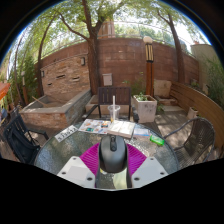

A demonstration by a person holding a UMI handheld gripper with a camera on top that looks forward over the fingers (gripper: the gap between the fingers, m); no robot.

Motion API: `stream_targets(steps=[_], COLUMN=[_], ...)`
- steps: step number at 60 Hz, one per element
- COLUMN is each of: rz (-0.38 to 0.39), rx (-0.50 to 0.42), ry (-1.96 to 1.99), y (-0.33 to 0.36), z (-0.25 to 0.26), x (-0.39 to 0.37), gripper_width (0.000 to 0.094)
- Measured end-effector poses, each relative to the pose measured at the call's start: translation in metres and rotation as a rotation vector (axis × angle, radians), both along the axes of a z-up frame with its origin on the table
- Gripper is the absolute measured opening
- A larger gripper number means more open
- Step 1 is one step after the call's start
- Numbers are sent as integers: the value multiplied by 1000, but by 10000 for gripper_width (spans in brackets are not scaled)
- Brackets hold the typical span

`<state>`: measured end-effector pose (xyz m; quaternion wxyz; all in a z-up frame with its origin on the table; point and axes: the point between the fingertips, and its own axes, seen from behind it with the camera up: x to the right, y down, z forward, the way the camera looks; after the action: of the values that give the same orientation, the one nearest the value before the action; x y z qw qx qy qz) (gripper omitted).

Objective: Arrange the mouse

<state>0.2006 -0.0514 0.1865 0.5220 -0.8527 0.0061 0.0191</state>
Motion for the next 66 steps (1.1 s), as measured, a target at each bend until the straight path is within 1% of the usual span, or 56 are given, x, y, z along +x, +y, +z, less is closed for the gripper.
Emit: stream_targets(steps=[2, 3, 7, 8, 11, 14, 15, 16, 21, 22, 23, 25, 27, 28, 30, 31, 36, 45, 52, 58, 66], rz=[-25, -36, -69, -74, -70, -69, -66, -62, -18, -17, -18, -22, -15, -12, -5, -3, 0, -14, -34, -42, -53], rx=[-26, -49, -150, -167, -230, -257, -268, -279, -342, -342, -335, -329, -327, -324, -311, -304, -275, -218, -174, -149, -141], ry=[-13, -21, -33, -32, -29, -31, -33, -37, -21, -22, -24, -32, -39, -43, -47, -50, -69, -91, -118, -138, -139], y=[-2, 1, 1, -6, -7, -7, -8, -11, -23, -24, -24, -26, -31, -34, -35, -38, -55, -98, -147, -189, -241], z=[-26, -31, -83, -109, -135, -152, -158, -185, -196, -200, -198, -193, -185, -181, -168, -163, -135, -77, -37, -15, 2], x=[29, 40, 79, 89, 104, 113, 115, 117, 116, 116, 117, 118, 118, 118, 115, 115, 108, 94, 81, 67, 50], gripper_width=[353, 355, 355, 354, 357, 367, 387, 404, 502, 523, 553, 656, 815, 876, 840, 836, 868, 857, 857, 856, 853])
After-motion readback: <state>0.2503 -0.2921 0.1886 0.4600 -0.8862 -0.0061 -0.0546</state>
